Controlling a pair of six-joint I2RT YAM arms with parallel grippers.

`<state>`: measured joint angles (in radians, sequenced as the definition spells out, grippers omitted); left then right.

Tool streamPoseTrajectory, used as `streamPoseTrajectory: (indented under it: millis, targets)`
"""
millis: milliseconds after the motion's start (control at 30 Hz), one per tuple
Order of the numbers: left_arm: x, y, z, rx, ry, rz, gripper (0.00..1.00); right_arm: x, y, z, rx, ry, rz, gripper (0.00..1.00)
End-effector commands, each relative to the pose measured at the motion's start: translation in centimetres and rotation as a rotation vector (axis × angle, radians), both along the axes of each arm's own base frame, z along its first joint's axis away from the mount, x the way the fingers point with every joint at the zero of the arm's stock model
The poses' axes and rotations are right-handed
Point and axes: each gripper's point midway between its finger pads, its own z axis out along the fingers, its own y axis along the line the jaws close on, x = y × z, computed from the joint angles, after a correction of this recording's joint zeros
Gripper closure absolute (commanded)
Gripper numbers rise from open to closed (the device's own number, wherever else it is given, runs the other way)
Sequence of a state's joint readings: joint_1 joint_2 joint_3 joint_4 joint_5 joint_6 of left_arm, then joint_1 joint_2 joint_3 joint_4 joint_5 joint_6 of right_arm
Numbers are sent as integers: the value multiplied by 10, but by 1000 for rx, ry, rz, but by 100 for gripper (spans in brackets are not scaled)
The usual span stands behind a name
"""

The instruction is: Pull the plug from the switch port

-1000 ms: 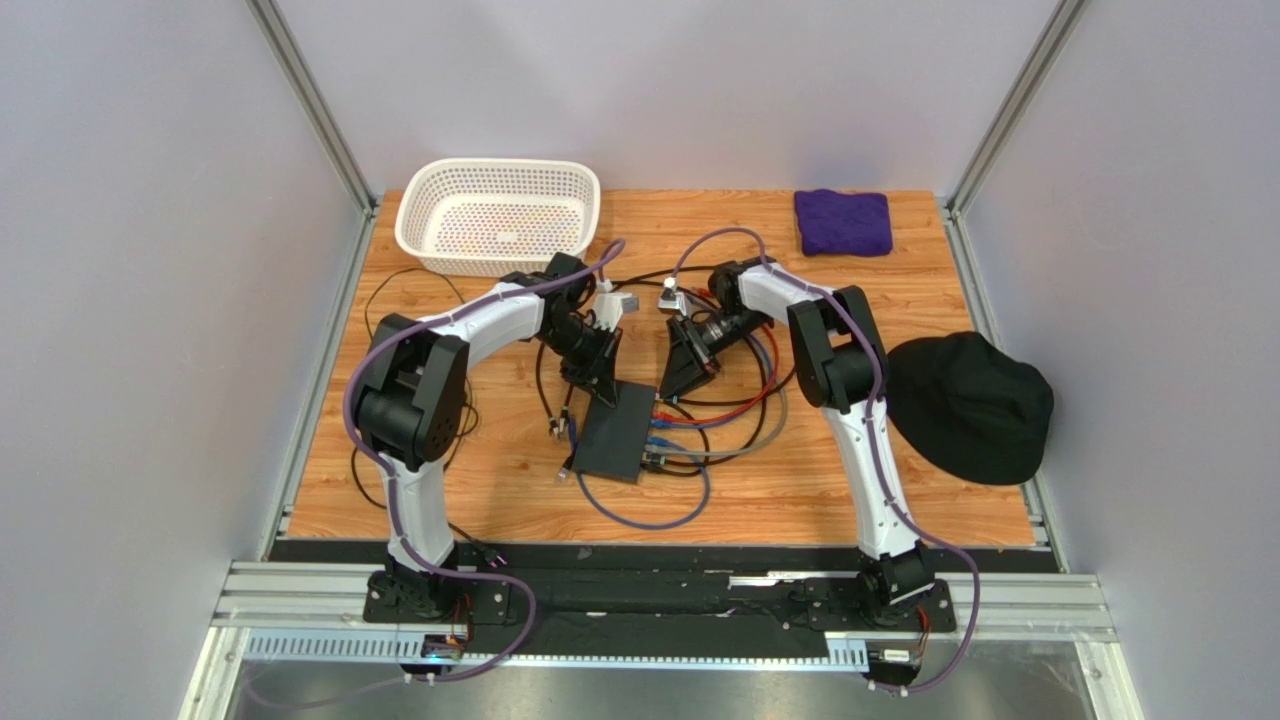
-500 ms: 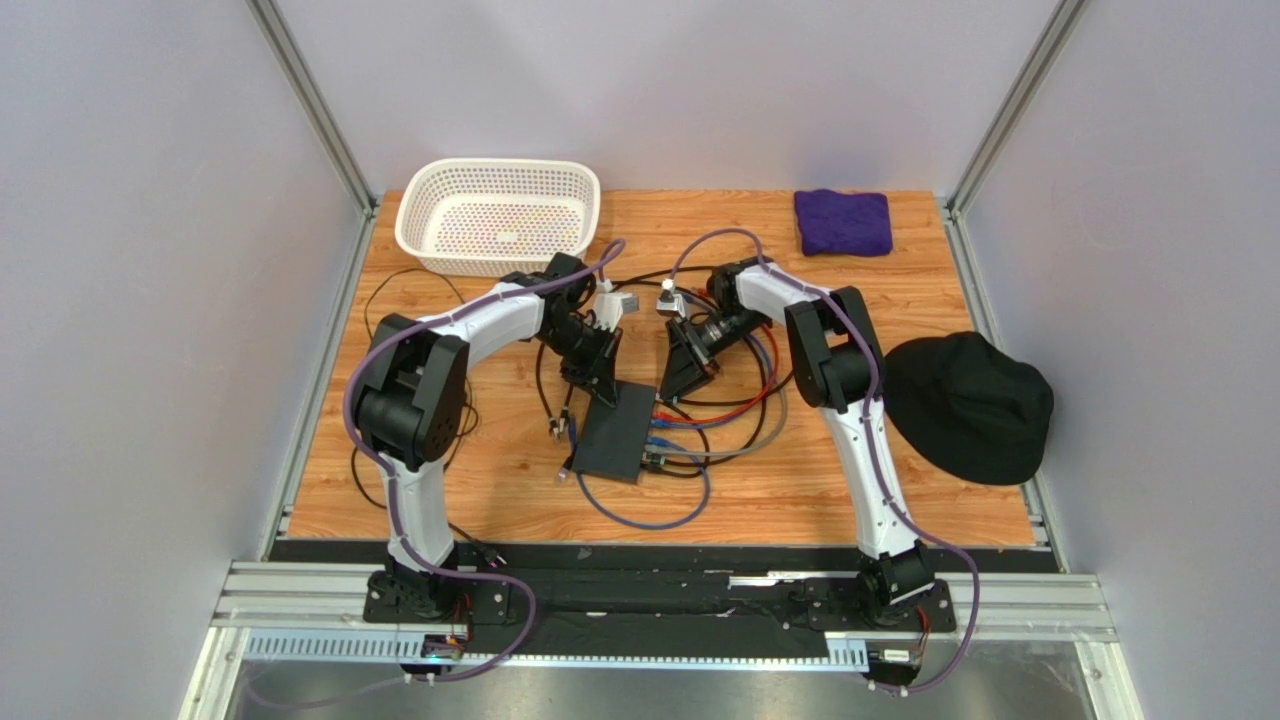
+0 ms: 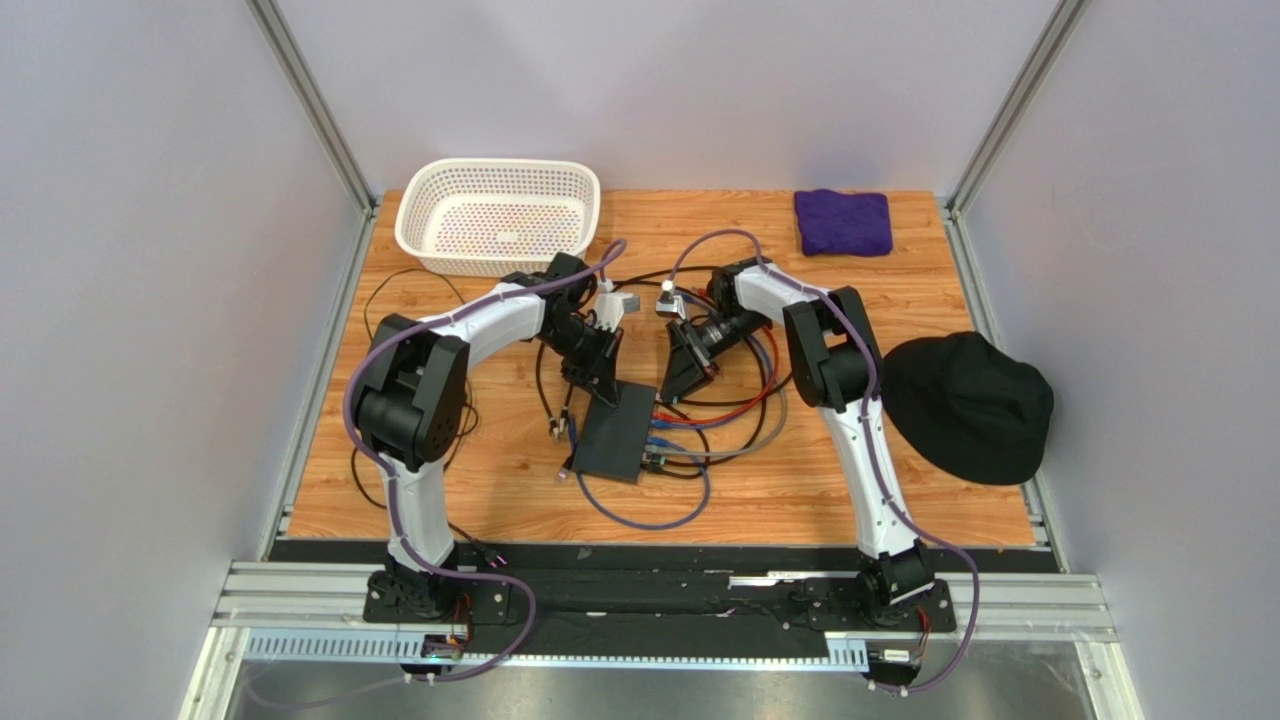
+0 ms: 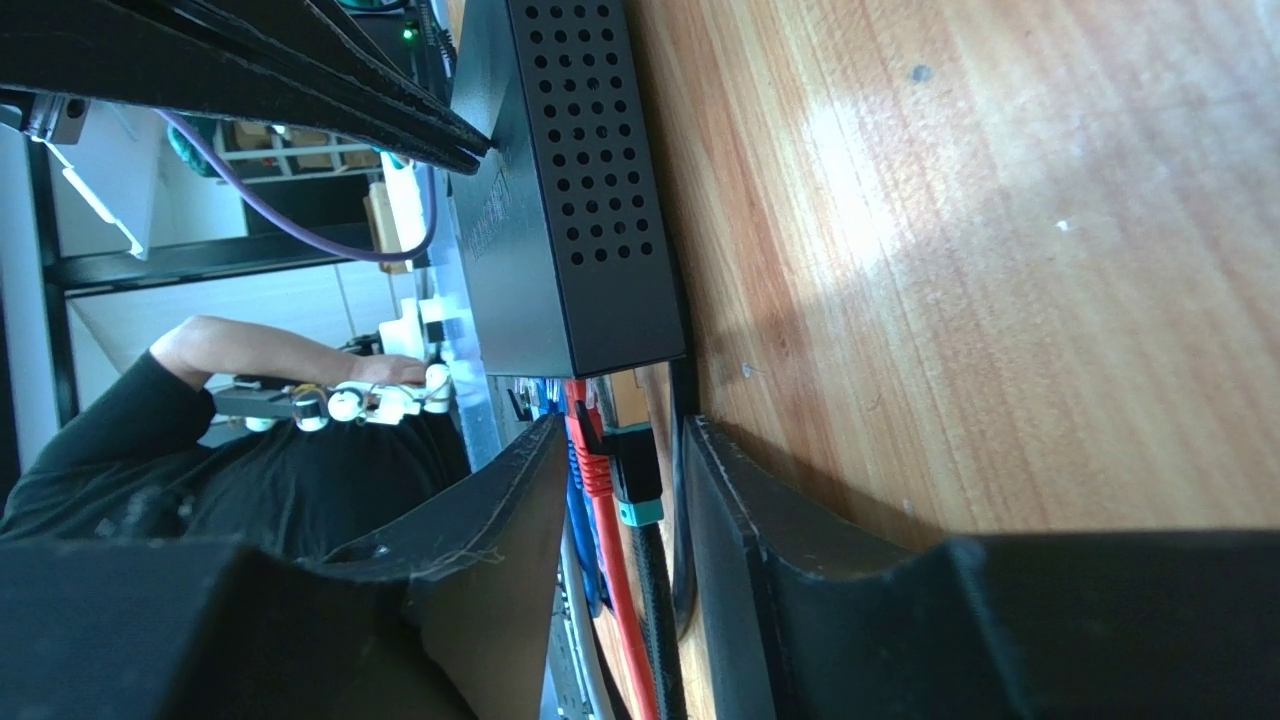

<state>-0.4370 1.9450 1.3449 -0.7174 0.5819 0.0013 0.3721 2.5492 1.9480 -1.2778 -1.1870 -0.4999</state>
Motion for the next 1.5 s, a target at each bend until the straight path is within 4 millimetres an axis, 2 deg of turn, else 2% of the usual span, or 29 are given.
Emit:
streamPoseTrajectory:
  millis: [0, 167, 300, 433, 633, 733, 767, 833, 1033, 1467]
  targets:
    - [4, 39, -56, 243, -48, -12, 100, -17, 9, 2, 11, 62, 38, 60]
    - [4, 40, -58, 247, -50, -14, 100, -16, 9, -4, -1, 77, 37, 63]
    - [3, 40, -58, 247, -51, -17, 100, -15, 10, -6, -8, 81, 35, 59]
    - [4, 40, -57, 247, -56, -16, 100, -13, 10, -10, -18, 86, 31, 59]
    - [4, 40, -58, 252, -52, -17, 100, -10, 10, -22, -76, 84, 20, 73]
    - [3, 41, -59, 252, -50, -19, 100, -9, 10, -26, -91, 78, 19, 87]
    - [3, 41, -59, 254, -52, -20, 100, -9, 9, -28, -100, 77, 20, 95]
    - [3, 41, -59, 253, -51, -20, 100, -9, 7, -33, -125, 58, 30, 100]
    - [3, 42, -60, 257, -51, -20, 100, -14, 0, -42, -163, 42, 49, 100]
    - [2, 43, -60, 265, -57, -24, 100, -14, -5, -35, -145, 7, 48, 100]
